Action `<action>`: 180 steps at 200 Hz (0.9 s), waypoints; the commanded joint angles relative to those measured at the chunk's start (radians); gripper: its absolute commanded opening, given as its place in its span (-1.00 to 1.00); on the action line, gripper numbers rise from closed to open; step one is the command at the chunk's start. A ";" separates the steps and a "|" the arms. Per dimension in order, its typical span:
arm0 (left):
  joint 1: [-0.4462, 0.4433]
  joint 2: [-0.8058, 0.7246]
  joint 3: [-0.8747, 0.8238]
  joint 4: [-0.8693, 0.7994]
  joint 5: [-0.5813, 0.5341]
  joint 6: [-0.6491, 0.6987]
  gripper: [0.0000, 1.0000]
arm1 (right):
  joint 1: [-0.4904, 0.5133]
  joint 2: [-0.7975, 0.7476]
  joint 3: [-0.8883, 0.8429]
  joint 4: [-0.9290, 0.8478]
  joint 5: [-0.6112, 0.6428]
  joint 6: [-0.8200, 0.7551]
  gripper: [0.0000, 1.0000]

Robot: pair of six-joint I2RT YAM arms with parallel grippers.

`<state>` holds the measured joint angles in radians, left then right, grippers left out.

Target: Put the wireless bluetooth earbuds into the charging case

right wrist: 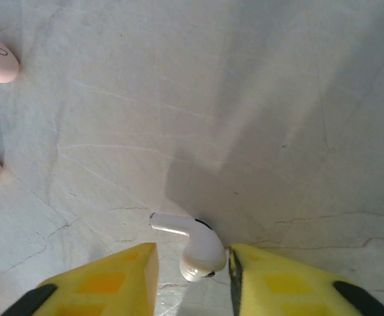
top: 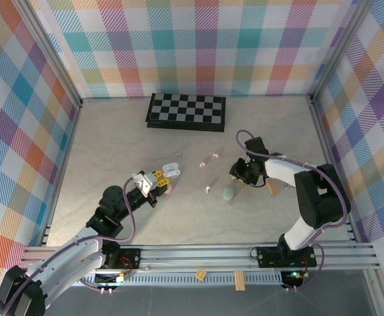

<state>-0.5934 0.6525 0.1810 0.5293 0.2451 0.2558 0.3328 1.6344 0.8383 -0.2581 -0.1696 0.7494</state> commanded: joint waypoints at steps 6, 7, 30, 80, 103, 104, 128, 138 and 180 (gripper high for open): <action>0.003 0.002 0.034 0.062 0.026 0.009 -1.00 | -0.001 0.001 -0.006 0.017 -0.010 0.011 -0.41; 0.003 0.002 0.034 0.063 0.026 0.008 -1.00 | -0.001 0.001 -0.005 0.017 -0.010 0.010 -0.42; 0.003 -0.006 0.032 0.051 0.029 0.005 -1.00 | -0.001 0.014 -0.003 0.021 -0.011 0.010 -0.47; 0.003 -0.022 0.029 0.034 0.023 0.007 -1.00 | -0.002 0.036 0.009 0.003 -0.005 -0.013 -0.47; 0.003 -0.021 0.029 0.035 0.022 0.008 -1.00 | -0.002 0.043 0.010 0.003 -0.012 -0.015 -0.48; 0.003 -0.021 0.029 0.035 0.022 0.008 -1.00 | -0.001 0.043 0.010 0.003 -0.012 -0.015 -0.49; 0.003 -0.017 0.028 0.037 0.020 0.010 -1.00 | -0.001 0.039 0.011 0.001 -0.008 -0.019 -0.56; 0.003 -0.016 0.028 0.038 0.020 0.011 -1.00 | -0.002 0.036 0.011 0.000 -0.006 -0.025 -0.57; 0.003 0.005 0.032 0.035 0.026 0.008 -1.00 | -0.001 -0.008 0.016 -0.009 0.021 -0.092 -0.60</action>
<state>-0.5934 0.6483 0.1810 0.5289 0.2527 0.2558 0.3328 1.6539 0.8398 -0.2527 -0.1699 0.7227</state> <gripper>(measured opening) 0.177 0.204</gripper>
